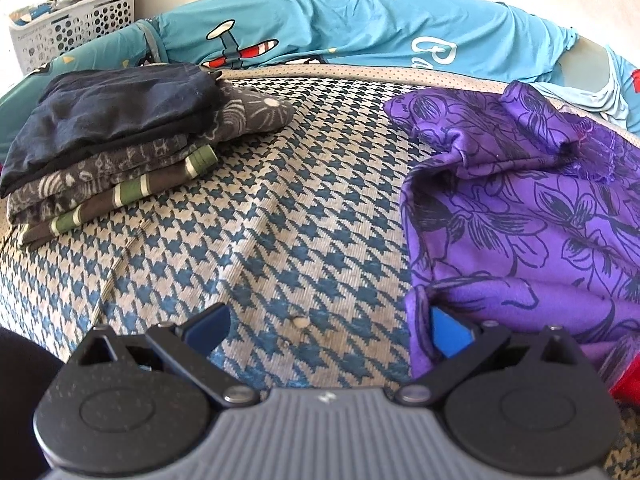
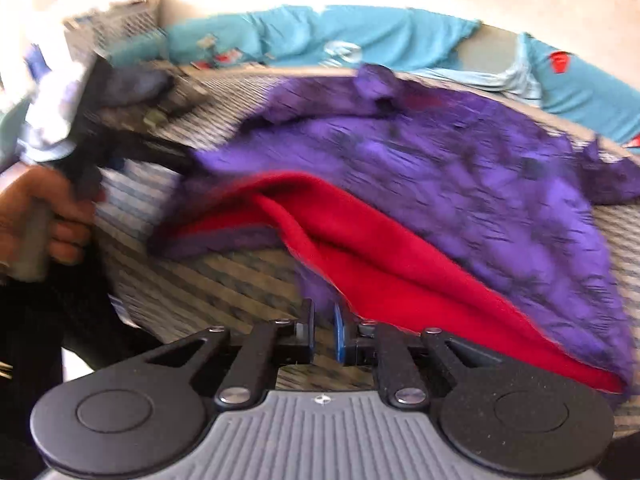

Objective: Fold clothes

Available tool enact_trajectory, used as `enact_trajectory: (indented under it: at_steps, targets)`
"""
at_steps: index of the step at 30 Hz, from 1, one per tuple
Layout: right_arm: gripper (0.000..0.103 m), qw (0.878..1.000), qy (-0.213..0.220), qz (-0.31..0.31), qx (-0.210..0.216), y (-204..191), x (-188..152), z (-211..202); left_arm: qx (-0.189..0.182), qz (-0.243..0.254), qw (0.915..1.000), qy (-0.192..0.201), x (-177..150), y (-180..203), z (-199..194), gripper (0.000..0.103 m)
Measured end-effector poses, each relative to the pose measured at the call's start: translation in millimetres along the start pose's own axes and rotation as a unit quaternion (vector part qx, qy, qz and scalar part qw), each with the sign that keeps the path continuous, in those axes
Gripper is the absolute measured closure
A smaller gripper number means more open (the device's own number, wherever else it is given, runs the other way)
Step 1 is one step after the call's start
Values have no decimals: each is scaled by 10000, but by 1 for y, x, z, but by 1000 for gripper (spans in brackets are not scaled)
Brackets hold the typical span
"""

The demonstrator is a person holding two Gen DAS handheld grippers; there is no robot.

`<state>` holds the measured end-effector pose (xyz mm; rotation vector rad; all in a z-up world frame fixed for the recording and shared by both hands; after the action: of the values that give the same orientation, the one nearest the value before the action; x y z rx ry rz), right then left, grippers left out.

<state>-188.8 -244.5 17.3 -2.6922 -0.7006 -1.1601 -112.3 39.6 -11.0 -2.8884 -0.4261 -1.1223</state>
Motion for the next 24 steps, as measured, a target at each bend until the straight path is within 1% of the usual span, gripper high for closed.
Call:
enact_trajectory:
  at_steps: [2,5,8,10,11,14,15,16,19,20,21,24]
  targets:
    - [92,9998,14,-74,192,-11,1,5,-23,-7,10000,8,0,0,-1,0]
    - [92,9991,45,-292,314,-28,3,13,-42,-16,10000,3,0,-1,-1,0]
    - [92,9981,211,-401,425,-42,10,14,-76,-48,10000,-6,0,0,-1,0]
    - [91,9963,318,-415,685,-51,18,17,-117,-55,9999,-4,0,1,-2,0]
    - [90,9950,361,-440,817,-56,21,18,-131,-59,9999,0,0,1,-3,0]
    - [80,9901,394,-656,1180,-78,30,29,-176,-115,9998,-18,1,-2,-3,0]
    - [75,9888,358,-698,1270,-85,32,34,-190,-140,9997,-25,1,-3,-3,0]
    - [72,9878,314,-722,1343,-92,33,38,-205,-155,9997,-28,1,-3,-4,0]
    - [70,9840,189,-788,1586,-110,36,51,-232,-174,9996,-36,1,-4,-4,0]
    - [70,9834,149,-795,1626,-114,35,54,-242,-184,9995,-40,1,-4,-4,0]
    - [70,9842,115,-787,1580,-117,35,58,-253,-198,9995,-44,1,-4,-4,0]
    - [70,9881,170,-738,1335,-121,34,68,-289,-239,9993,-47,1,-5,-5,0]
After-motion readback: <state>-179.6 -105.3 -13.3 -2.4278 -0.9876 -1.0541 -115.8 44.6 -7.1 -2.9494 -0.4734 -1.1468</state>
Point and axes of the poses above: each gripper's, at about its wrist camera, not at the fingertips, and z roughly the way its jaws point, y to its right, x to its top, the point moved 3 cm from there along z, roughly the way its jaws point, and after that the axes turned 10 degrees about -x, right-handed, at the moved point
